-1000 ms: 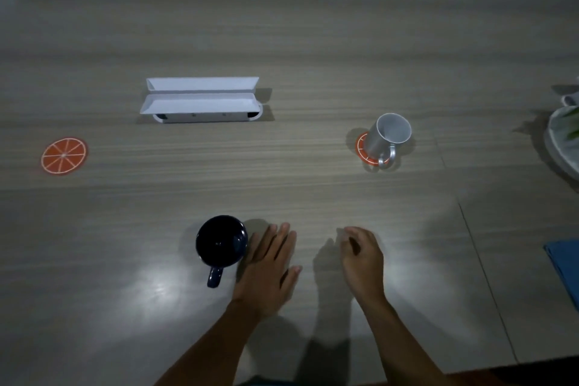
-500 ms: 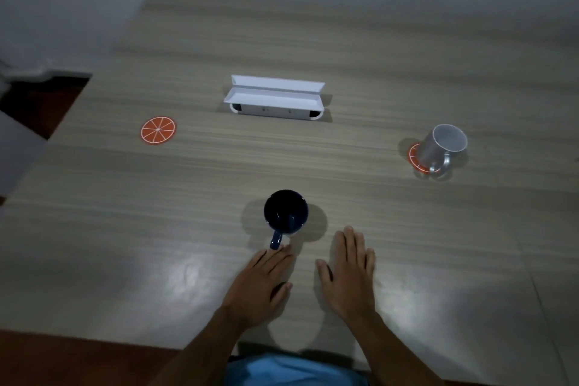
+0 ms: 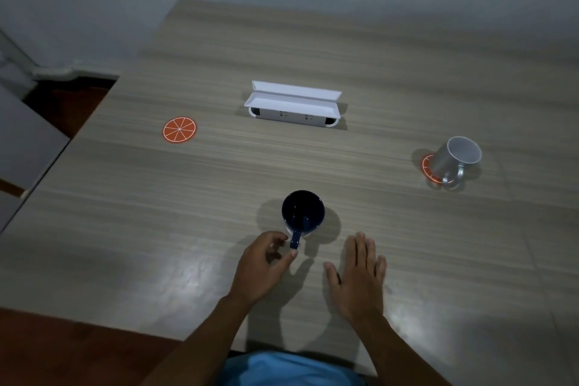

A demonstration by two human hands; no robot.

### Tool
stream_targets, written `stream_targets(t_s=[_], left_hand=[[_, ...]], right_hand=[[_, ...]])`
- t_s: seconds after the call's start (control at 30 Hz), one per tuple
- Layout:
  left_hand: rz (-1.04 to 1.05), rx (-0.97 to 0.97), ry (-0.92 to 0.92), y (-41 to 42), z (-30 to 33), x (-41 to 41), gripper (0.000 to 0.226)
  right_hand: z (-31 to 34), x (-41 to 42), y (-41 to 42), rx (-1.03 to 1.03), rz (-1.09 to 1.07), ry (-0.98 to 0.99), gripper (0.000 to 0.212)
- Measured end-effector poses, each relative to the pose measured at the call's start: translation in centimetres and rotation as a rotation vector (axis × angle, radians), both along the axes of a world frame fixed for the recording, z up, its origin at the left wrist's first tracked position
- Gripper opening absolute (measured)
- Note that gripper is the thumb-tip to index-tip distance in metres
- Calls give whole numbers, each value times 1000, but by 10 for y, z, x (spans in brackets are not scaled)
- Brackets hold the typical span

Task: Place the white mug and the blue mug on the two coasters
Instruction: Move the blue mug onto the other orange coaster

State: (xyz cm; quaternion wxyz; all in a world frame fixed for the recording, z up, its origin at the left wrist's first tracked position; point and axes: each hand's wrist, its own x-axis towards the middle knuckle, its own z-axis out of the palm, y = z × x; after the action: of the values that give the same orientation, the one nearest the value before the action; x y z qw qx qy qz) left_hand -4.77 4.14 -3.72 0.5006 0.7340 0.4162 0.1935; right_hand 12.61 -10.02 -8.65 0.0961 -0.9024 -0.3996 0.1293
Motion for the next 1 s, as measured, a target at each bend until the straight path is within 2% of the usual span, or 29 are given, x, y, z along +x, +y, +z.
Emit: stream_targets(t_s=[0.3, 0.4, 0.67, 1.0], left_hand=[[-54, 53, -47, 1, 10, 16, 9], [-29, -19, -83, 0, 13, 19, 4], [57, -233, -164, 10, 17, 15, 14], [247, -350, -334, 40, 30, -10, 17]], right_hand=[[1, -2, 3, -9, -13, -12, 84], [3, -3, 3, -8, -16, -1, 84], [8, -6, 8, -26, -11, 15, 85], [29, -45, 75, -31, 247, 30, 79]])
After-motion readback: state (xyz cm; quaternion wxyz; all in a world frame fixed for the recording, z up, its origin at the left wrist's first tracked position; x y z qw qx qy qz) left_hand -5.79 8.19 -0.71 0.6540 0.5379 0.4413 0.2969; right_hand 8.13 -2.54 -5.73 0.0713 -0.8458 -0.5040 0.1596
